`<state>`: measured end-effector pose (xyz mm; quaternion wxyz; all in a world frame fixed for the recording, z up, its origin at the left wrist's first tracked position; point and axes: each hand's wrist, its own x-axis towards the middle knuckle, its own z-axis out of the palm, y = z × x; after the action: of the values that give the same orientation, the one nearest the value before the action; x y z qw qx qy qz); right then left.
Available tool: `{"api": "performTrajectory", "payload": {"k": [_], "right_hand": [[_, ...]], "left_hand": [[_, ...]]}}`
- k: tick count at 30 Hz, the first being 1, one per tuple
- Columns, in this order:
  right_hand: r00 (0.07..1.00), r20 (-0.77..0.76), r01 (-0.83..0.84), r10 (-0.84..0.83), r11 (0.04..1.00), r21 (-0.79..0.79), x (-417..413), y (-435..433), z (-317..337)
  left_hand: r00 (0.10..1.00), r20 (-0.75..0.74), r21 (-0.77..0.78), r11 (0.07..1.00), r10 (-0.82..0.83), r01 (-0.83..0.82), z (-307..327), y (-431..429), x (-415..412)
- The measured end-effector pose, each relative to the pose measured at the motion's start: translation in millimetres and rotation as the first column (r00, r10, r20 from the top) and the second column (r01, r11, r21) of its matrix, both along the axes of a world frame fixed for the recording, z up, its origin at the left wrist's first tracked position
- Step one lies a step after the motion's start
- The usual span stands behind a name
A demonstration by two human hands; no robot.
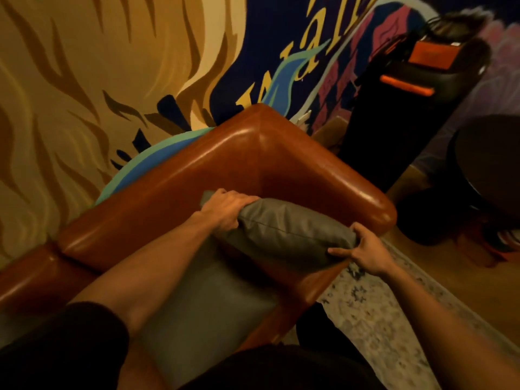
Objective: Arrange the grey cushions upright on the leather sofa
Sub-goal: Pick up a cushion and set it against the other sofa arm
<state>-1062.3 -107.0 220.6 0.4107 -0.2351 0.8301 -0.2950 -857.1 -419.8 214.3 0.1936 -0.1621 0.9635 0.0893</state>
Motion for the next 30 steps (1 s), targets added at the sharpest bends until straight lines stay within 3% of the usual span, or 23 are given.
{"api": "performTrajectory", "payload": {"k": [6, 9, 12, 14, 16, 19, 22, 23, 25, 30], "right_hand": [[1.000, 0.000, -0.020, 0.020, 0.976, 0.217, -14, 3, -40], [0.999, 0.034, -0.038, 0.031, 0.975, 0.221, -26, 2, -49], [0.995, 0.011, -0.097, 0.097, 0.976, 0.196, -41, -7, -47], [0.982, -0.061, -0.156, 0.178, 0.953, 0.258, -54, -17, -45], [0.955, -0.121, -0.215, 0.272, 0.910, 0.355, -65, -30, -42], [0.912, -0.085, -0.322, 0.401, 0.830, 0.456, -74, -48, -40], [0.877, -0.039, -0.409, 0.478, 0.788, 0.460, -75, -57, -44], [0.867, -0.061, -0.415, 0.495, 0.783, 0.464, -76, -57, -45], [0.850, -0.116, -0.414, 0.514, 0.789, 0.454, -82, -56, -48], [0.841, -0.142, -0.421, 0.522, 0.796, 0.435, -97, -46, -49]], "left_hand": [[0.984, 0.143, -0.016, 0.994, -0.107, 0.111, -32, 8, -40], [0.985, 0.154, -0.042, 0.995, -0.080, 0.087, -51, 14, -51], [0.985, 0.089, -0.141, 0.981, 0.148, -0.134, -57, 11, -56], [0.926, 0.031, -0.099, 0.923, 0.377, -0.373, -56, 4, -55], [0.807, -0.007, 0.105, 0.803, 0.590, -0.587, -53, -4, -53], [0.530, 0.040, 0.603, 0.403, 0.847, -0.688, -54, -13, -57], [0.257, 0.135, 0.742, 0.074, 0.957, -0.666, -58, -17, -71], [0.201, 0.160, 0.742, 0.017, 0.966, -0.671, -58, -20, -77], [0.189, 0.124, 0.704, 0.048, 0.974, -0.708, -60, -26, -90], [0.311, -0.010, 0.623, 0.249, 0.950, -0.742, -58, -32, -120]]}}
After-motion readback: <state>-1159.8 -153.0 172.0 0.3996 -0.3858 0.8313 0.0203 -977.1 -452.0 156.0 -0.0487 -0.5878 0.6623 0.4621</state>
